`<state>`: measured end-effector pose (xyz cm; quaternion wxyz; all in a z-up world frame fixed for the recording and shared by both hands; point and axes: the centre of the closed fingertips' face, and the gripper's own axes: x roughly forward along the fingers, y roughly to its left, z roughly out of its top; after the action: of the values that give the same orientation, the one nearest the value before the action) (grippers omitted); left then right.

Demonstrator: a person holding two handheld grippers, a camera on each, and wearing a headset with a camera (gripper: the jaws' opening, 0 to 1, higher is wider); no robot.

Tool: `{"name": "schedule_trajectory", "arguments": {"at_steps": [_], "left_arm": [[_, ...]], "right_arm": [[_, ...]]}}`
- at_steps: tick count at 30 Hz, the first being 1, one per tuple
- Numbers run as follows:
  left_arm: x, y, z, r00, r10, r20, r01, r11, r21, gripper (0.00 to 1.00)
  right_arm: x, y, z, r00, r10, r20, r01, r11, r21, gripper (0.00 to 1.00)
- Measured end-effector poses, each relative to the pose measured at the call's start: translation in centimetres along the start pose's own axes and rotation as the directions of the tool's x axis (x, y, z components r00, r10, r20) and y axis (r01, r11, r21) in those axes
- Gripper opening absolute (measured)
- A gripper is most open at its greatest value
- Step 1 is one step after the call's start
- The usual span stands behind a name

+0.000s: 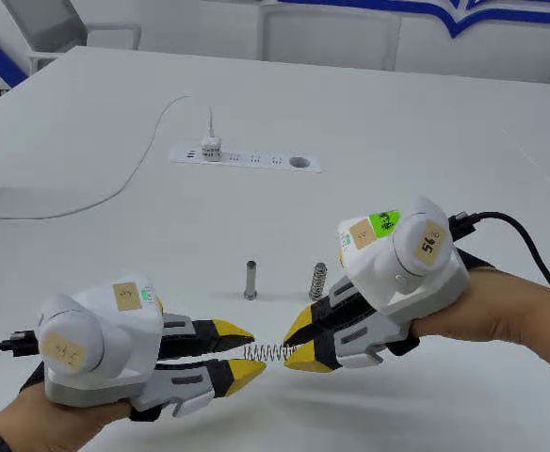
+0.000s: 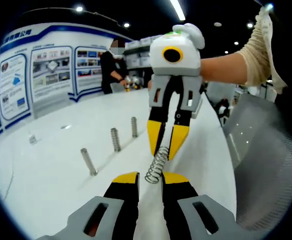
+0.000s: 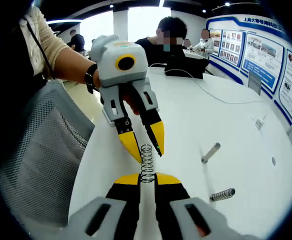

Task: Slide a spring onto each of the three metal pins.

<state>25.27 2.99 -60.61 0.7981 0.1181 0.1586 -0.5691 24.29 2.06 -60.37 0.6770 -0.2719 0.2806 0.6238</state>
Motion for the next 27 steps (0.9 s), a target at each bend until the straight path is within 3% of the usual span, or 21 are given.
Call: {"name": "schedule_trajectory", "arguments": {"at_steps": [12, 27], "left_arm": [[0.4, -1.0, -0.1, 0.9992, -0.036, -0.019, 0.036, 0.999, 0.021, 0.12], [0.4, -1.1, -0.1, 0.999, -0.038, -0.022, 0.038, 0.999, 0.019, 0.12]], "right_arm": [[-0.2, 0.4, -0.3, 0.9995, 0.019, -0.024, -0.019, 1.0, -0.013, 0.12], [-1.5, 0.5, 2.9, 0.9984, 0.002, 0.056, 0.0, 0.999, -0.033, 0.11]]}}
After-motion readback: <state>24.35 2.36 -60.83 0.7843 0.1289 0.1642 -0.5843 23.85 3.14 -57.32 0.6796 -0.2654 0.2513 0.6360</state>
